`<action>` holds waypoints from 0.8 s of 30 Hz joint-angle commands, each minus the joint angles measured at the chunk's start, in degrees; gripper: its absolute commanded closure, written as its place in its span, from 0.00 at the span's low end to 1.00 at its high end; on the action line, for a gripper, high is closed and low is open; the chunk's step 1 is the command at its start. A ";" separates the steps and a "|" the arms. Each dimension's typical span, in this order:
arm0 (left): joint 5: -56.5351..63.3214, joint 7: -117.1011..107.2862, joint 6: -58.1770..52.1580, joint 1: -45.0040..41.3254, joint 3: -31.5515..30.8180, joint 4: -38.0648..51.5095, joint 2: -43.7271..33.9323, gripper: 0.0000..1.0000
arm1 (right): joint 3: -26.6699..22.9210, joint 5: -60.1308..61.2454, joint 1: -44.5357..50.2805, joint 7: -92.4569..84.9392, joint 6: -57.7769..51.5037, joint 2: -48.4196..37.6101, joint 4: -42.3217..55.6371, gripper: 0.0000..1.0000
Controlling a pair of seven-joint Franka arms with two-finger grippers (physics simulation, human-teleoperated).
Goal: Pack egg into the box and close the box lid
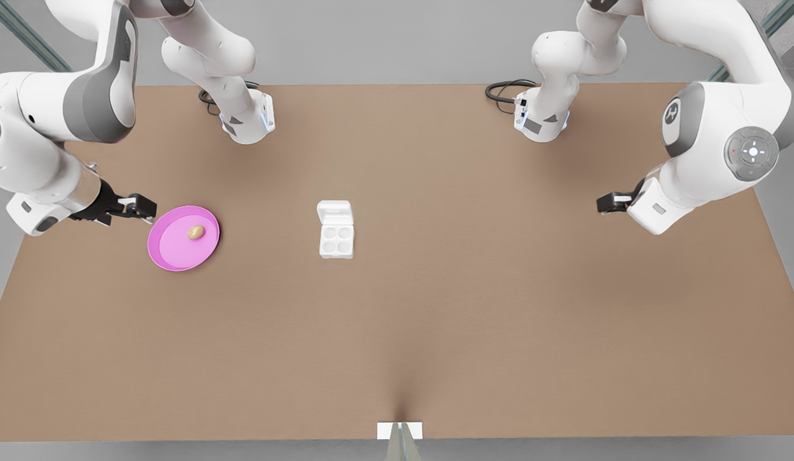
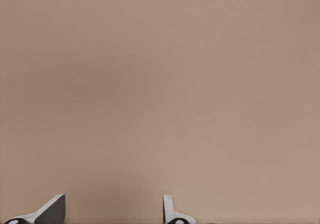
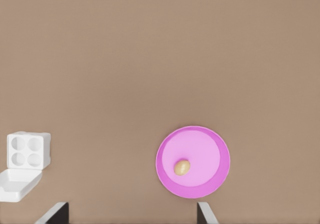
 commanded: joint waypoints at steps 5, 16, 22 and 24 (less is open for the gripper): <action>0.11 -0.01 -0.06 -0.04 0.00 -0.04 0.00 0.00 | -0.09 0.02 -1.50 16.34 19.32 -2.09 -21.56 0.00; 0.20 -0.01 0.21 -0.04 0.00 -0.13 0.08 0.00 | -0.09 3.01 -6.86 34.71 43.24 -7.37 -56.21 0.00; 0.20 -0.01 0.30 -0.04 0.00 -0.13 0.35 0.00 | 0.00 3.36 -6.86 34.62 51.41 -3.42 -59.64 0.00; 0.20 -0.01 0.30 -0.04 0.00 -0.13 0.35 0.00 | 0.00 3.36 -8.18 34.01 53.09 -2.71 -59.99 0.00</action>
